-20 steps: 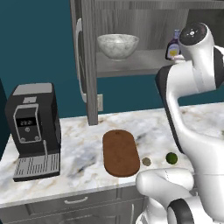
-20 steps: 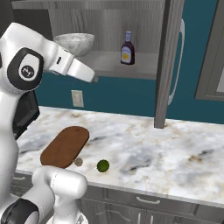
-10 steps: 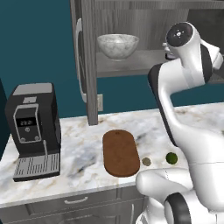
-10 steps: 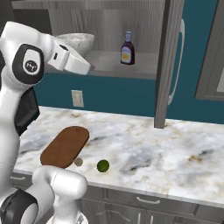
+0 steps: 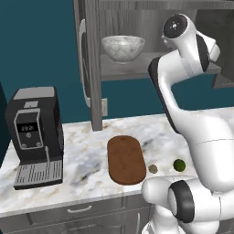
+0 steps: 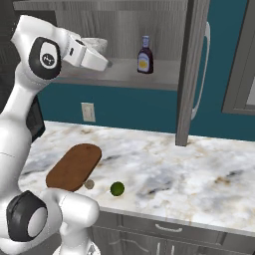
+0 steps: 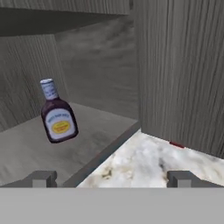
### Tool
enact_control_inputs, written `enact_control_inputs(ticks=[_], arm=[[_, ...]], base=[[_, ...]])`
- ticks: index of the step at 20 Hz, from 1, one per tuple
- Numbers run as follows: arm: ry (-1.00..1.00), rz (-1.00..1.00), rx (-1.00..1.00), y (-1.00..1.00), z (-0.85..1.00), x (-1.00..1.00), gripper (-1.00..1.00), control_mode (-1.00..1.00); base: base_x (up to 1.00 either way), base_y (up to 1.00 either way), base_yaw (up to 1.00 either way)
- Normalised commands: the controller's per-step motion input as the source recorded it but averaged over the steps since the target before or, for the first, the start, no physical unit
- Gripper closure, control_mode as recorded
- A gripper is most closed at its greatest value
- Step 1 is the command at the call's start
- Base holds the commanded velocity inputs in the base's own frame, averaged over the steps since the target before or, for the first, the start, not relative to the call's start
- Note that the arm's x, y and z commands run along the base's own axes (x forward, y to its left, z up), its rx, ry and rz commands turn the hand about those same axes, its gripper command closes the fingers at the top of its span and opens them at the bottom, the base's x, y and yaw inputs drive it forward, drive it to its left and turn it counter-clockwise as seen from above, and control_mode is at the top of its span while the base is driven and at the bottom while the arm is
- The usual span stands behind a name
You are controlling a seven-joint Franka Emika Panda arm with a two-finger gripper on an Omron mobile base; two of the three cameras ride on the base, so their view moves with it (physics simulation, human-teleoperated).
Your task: Open the cabinet. Place the bowl and condiment on the counter. Then place the lime and garlic on the cutting board.
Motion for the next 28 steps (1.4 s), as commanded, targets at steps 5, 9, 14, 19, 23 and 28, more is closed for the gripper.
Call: enact_control_inputs(ticks=[5,9,14,19,23,28], arm=[[0.07,0.01,0.00,0.00,0.00,0.41,-1.00,-1.00],[0.24,0.05,-0.02,0.00,0.00,0.39,-1.00,-1.00],[0.19,0.05,-0.04,-0.03,0.00,0.21,-1.00,-1.00],[0.01,0.00,-0.02,-0.12,0.00,0.07,-1.00,-1.00],[0.00,0.00,0.00,-0.28,-0.10,0.14,-1.00,-1.00],[-0.01,0.00,0.00,-0.09,-0.10,0.10,-1.00,-1.00]], base=[[0.00,0.00,0.00],[0.00,0.00,0.00],[0.00,0.00,0.00],[0.00,0.00,0.00],[0.00,0.00,0.00],[0.00,0.00,0.00]])
